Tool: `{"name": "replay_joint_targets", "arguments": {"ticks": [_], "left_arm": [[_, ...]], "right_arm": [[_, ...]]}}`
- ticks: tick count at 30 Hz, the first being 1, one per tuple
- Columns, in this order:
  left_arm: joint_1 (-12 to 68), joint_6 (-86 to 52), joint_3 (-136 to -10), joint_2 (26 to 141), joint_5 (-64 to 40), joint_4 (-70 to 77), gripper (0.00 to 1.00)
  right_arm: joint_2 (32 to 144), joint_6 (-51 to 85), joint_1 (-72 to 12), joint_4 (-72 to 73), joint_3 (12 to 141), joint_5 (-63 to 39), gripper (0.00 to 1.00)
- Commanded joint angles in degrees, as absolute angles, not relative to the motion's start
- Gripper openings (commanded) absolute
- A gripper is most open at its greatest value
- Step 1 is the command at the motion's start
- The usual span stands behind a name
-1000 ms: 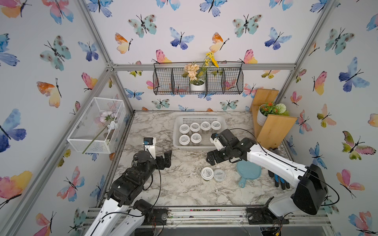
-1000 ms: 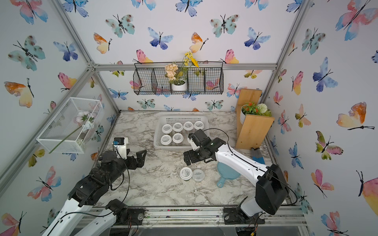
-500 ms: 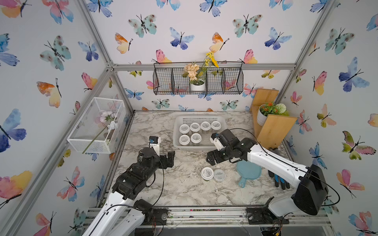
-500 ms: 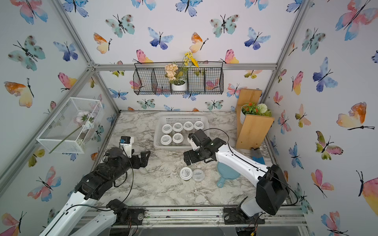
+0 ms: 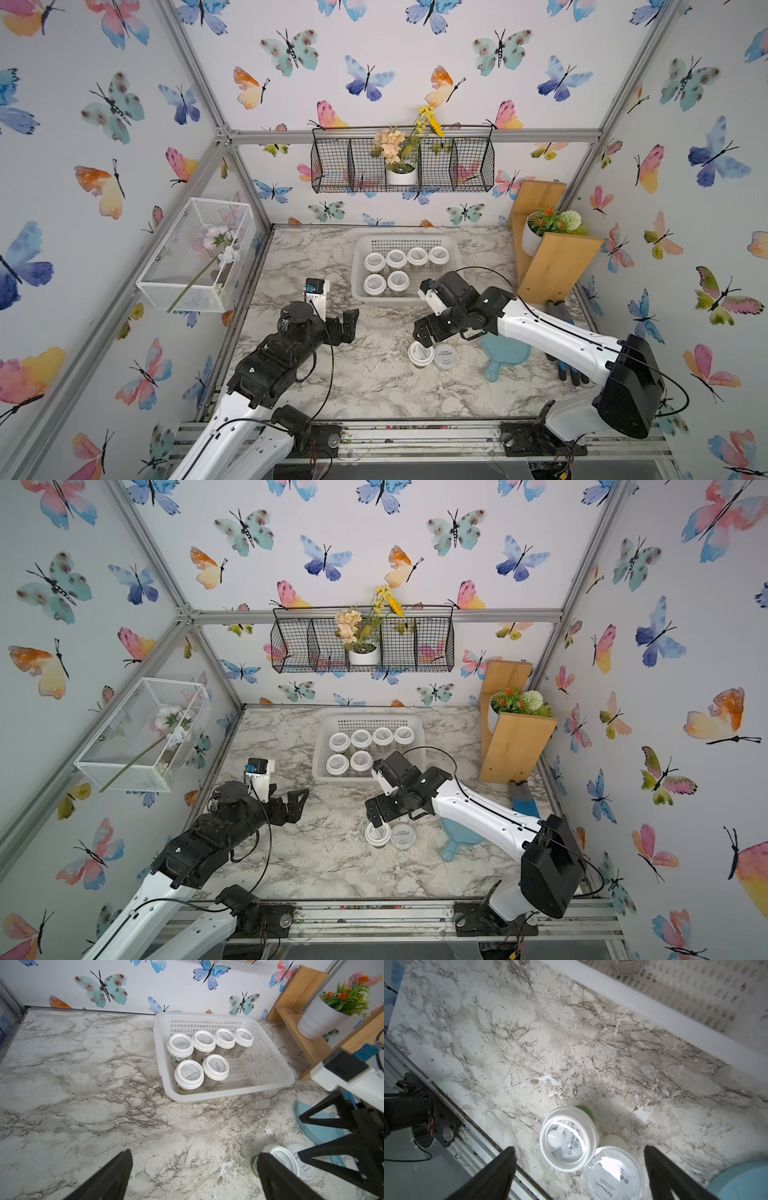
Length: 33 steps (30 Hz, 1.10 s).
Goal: Put the yogurt in the basket
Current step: Pick up the yogurt from the center of the board.
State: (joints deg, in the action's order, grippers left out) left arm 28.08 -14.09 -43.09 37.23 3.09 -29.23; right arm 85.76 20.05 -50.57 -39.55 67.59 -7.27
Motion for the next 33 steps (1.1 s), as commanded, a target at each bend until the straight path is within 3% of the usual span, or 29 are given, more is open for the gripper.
{"name": "replay_joint_targets", "arguments": {"ticks": [1,19,33], "left_arm": [[27.77,-13.36,-42.89,36.8,1.67,-28.08,1.0],[27.77,-13.75,-42.8,36.79,3.16,-28.3,0.99],[27.77,-13.71,-42.7,36.82,2.79,-28.21,0.99]], "right_arm": [[87.62,19.65,-52.66,-42.69,69.15,-4.69,0.99],[93.4,20.04,-57.19,-46.58,71.89,1.08,1.0],[96.27,19.78,-58.14,-46.93,72.77,0.7,0.92]]}}
